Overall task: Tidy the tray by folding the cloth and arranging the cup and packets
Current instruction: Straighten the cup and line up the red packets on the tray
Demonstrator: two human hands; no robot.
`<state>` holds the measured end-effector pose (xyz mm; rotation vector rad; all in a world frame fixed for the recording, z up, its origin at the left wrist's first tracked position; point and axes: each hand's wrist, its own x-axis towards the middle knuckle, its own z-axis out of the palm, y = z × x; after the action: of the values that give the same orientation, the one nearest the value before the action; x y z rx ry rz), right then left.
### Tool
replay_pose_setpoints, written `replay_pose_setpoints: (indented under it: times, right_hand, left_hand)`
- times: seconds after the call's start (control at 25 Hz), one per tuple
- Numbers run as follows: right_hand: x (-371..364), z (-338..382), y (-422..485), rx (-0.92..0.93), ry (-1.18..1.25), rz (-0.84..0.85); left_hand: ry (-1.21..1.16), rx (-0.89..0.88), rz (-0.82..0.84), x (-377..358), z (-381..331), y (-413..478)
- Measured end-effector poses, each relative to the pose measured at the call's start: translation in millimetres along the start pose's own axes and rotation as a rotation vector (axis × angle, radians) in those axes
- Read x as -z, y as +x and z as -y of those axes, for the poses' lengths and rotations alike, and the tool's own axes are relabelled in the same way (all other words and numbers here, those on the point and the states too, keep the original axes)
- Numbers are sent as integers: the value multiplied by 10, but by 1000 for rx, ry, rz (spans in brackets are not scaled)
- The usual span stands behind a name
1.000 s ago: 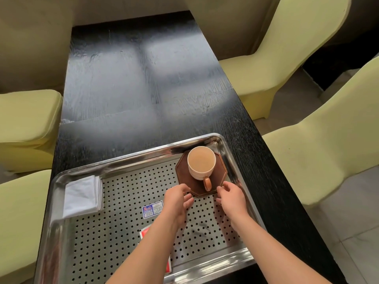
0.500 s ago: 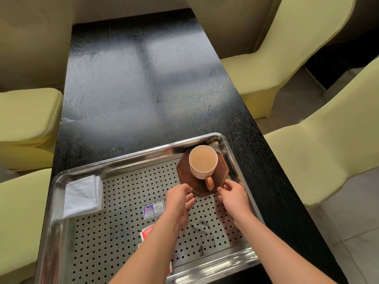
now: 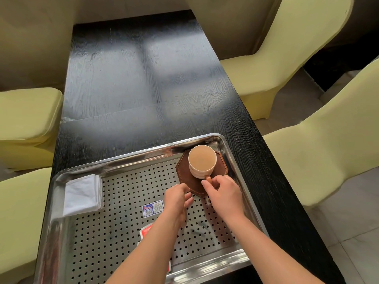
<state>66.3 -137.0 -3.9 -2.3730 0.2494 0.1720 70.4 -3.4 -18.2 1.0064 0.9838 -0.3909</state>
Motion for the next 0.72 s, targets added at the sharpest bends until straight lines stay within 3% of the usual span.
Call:
replay_pose_setpoints:
  times: [0.24,0.72]
  right_hand:
    - [-37,22,41,8,-4,-75]
    - [3,-15,8,19,51,-42]
  left_hand:
    - [12,-2,-17,9,-14,-11]
    - [30,7,-17,32,9,27]
